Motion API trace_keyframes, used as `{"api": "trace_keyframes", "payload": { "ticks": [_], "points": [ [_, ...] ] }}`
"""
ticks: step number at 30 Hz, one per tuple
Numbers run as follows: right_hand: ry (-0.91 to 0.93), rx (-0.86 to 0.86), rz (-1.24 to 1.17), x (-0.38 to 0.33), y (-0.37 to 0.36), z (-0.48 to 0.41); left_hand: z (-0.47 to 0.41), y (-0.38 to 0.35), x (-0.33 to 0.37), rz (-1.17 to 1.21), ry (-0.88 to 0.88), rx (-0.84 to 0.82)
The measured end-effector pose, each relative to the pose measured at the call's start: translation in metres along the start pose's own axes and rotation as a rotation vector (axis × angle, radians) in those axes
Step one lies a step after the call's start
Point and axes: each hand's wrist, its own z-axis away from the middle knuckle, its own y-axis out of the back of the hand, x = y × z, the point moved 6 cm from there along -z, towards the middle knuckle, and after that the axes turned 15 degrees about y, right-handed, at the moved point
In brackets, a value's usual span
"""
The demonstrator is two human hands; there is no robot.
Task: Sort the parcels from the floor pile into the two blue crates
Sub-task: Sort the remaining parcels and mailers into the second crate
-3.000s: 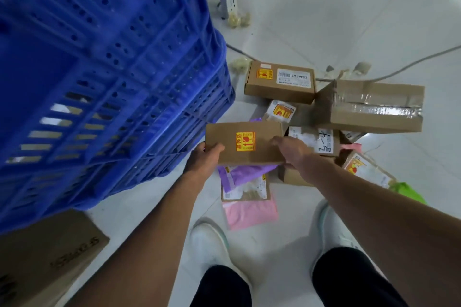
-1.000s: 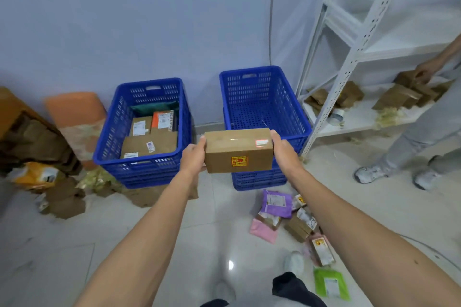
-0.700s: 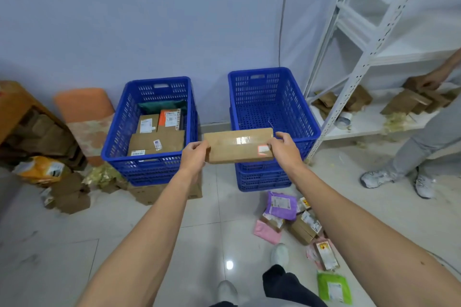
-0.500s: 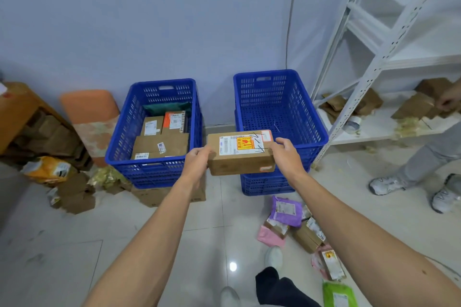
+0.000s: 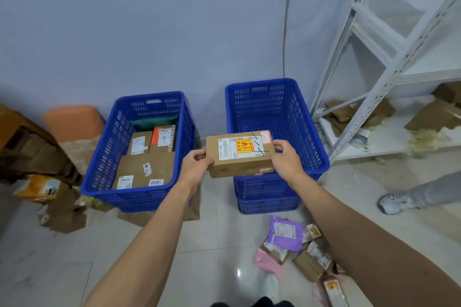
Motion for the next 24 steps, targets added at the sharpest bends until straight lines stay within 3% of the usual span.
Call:
{"api": "trace_keyframes", "payload": {
  "ticks": [8,13,20,24],
  "points": [
    [0.021,-0.028,0.05,0.001,0.036,-0.093,-0.04,-0.055,0.082,-0.161,-0.088,0.003],
    [0.021,-0.016,0.108,0.012,0.044,-0.144,-0.084,-0.096,0.117,-0.249,-0.127,-0.083],
    [-0.119,0.013,0.21,0.067,0.035,-0.209,-0.177,-0.159,0.129,-0.497,-0.143,-0.115],
    [-0.255,0.029,0.254,0.115,0.022,-0.237,-0.233,-0.202,0.121,-0.673,-0.057,-0.184]
  ]
}}
